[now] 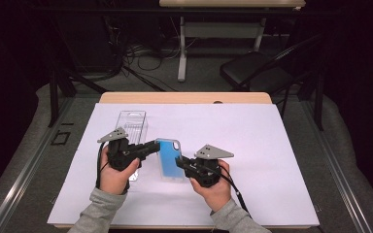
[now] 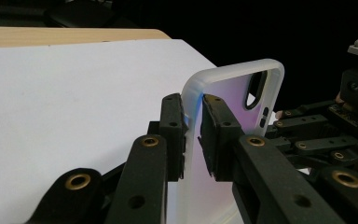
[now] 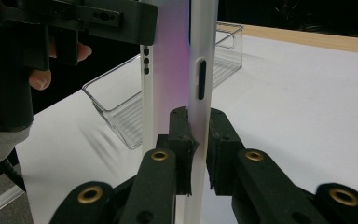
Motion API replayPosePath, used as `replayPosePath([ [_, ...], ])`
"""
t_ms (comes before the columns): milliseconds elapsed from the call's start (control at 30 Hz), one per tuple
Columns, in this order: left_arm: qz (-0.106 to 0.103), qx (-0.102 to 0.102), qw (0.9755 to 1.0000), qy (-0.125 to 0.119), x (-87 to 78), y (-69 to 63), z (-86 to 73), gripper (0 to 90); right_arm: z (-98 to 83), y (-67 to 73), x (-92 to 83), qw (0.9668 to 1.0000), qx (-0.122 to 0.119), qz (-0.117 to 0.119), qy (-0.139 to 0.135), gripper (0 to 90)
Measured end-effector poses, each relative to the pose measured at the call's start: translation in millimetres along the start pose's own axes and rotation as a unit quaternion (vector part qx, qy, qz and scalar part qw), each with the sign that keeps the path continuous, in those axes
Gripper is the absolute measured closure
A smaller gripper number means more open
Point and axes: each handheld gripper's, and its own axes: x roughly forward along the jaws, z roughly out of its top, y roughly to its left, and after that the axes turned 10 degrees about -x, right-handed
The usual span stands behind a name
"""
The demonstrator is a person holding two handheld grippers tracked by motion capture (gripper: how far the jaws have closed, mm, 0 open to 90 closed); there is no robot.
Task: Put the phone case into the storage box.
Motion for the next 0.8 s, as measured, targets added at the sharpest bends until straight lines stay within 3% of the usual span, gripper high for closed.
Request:
replayPosePath([
  [800,0.01,0.016,0.9998,-0.005,-1.8,-1.5,-0.6,84.5,0.4,-1.6,-0.6,1.0,0.004,0.004,0.001,82.0],
])
